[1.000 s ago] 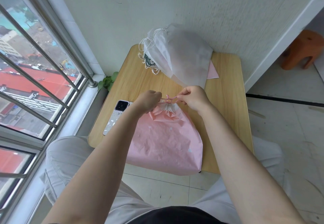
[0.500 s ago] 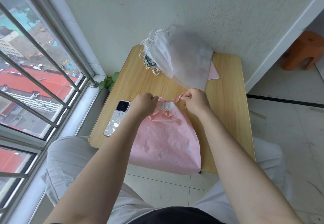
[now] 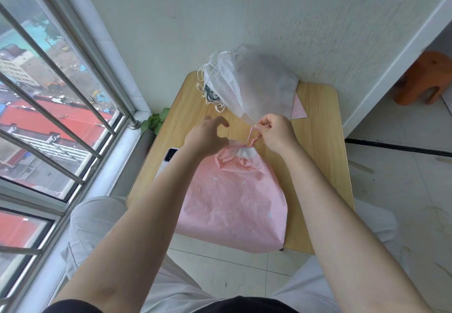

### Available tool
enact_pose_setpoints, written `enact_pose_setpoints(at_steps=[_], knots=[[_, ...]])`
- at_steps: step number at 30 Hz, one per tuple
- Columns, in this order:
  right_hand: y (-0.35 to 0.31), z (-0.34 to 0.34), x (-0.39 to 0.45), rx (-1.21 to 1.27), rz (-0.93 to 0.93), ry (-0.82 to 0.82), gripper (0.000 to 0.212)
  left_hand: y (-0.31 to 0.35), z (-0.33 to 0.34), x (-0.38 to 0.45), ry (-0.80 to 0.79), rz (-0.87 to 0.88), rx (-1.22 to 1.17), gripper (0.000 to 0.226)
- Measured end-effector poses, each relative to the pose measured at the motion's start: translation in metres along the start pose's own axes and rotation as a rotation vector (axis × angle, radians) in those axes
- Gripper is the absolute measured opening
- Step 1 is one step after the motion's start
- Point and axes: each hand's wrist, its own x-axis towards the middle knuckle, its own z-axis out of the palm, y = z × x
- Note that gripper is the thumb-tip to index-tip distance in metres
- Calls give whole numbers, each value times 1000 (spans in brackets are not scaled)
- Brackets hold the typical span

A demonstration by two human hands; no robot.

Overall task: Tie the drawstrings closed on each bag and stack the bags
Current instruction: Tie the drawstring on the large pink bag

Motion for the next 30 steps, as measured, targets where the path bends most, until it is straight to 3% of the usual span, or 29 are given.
enact_pose_setpoints(at_steps=[4,6,8,12,15,18,20,22,26,30], knots=[[-36,-13,13,-11,-98,10,10,32,-23,18,-287,137,84,42],[-51,-22,26,-58,-139,37,9,38,-29,33,-290,123,164,39],[-64,-29,40,-139,-172,107,10,39,-33,47,-151,85,140,24],[-92,-43,60,-510,-275,333,30,46,-52,74,267,-127,-106,45],[-97,-45,69,-513,-333,402,29,43,-68,97,464,-261,-202,43],[-80,-35,88,-492,-176,180,29,36,-72,117,525,-355,-308,28],[-66,-28,100,-530,-23,5,50,34,-68,125,597,-387,-410,21],[-53,-19,114,-547,51,-96,75,30,-61,136,646,-323,-456,36],[-25,3,148,-549,101,-186,110,11,-40,161,432,-154,-296,58],[1,20,173,-584,56,-255,122,-14,-24,181,210,-173,-68,52]])
